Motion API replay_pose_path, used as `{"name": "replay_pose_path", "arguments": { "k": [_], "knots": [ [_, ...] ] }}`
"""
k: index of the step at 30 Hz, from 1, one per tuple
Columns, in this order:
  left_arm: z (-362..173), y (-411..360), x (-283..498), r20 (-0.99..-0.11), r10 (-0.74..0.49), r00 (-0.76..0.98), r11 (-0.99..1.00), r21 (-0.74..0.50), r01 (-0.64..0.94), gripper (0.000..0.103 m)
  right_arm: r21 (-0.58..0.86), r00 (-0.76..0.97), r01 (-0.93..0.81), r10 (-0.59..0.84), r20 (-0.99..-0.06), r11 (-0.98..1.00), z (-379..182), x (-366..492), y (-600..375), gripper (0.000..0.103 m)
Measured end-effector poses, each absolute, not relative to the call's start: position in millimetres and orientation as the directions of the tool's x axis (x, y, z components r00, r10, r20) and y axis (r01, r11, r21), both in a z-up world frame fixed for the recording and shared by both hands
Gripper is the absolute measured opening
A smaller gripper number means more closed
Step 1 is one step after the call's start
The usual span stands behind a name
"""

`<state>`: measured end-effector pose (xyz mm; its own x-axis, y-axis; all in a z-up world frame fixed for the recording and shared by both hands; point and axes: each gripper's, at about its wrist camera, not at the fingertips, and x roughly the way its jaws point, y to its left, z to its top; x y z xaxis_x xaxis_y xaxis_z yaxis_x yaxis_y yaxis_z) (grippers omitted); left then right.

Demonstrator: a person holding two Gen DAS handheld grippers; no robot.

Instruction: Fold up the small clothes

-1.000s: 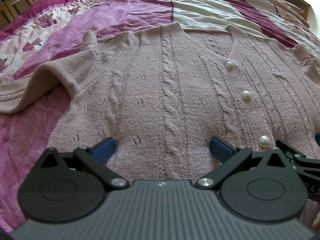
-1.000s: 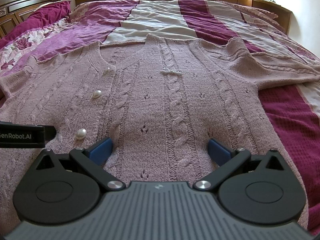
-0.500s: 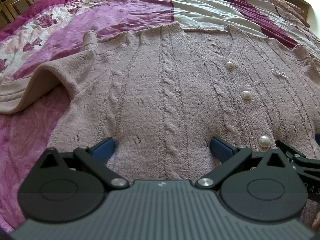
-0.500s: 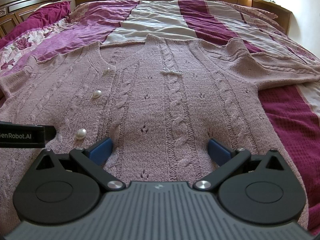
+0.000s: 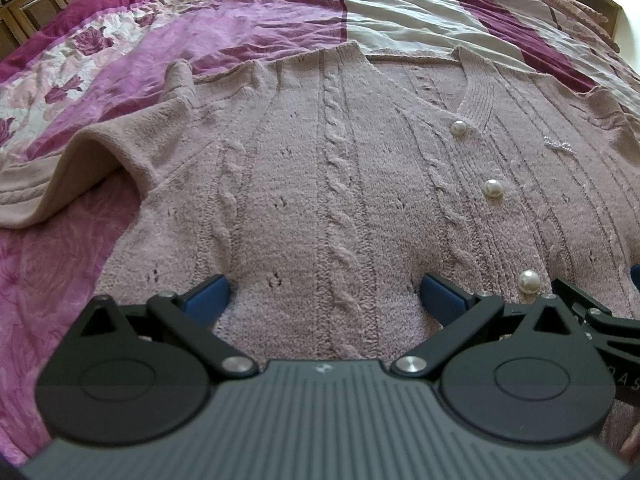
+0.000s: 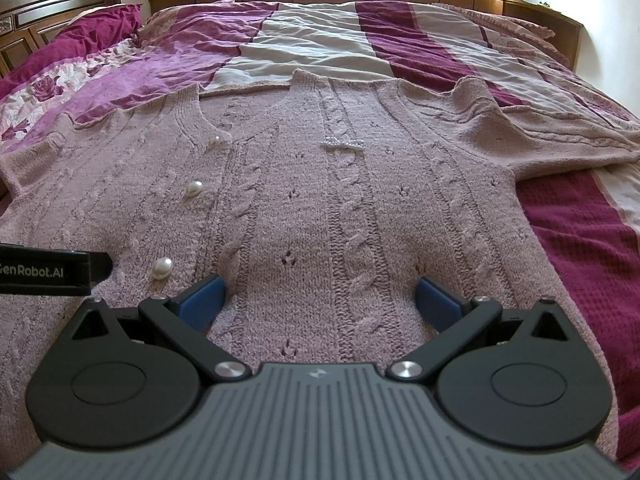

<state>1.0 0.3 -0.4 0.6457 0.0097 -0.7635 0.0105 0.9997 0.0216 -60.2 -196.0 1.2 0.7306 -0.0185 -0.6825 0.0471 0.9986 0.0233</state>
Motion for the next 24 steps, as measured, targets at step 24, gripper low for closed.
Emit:
{"name": "replay_pose_path", "arguments": {
  "k": [24],
  "knots": [
    [0.6,1.3,10.4,-0.791,0.004,0.612,1.0,0.007,0.003,0.103,0.021,0.666,0.042,-0.012,-0.746,0.999,9.6,-43.2,-196.0,0.103]
  ]
}}
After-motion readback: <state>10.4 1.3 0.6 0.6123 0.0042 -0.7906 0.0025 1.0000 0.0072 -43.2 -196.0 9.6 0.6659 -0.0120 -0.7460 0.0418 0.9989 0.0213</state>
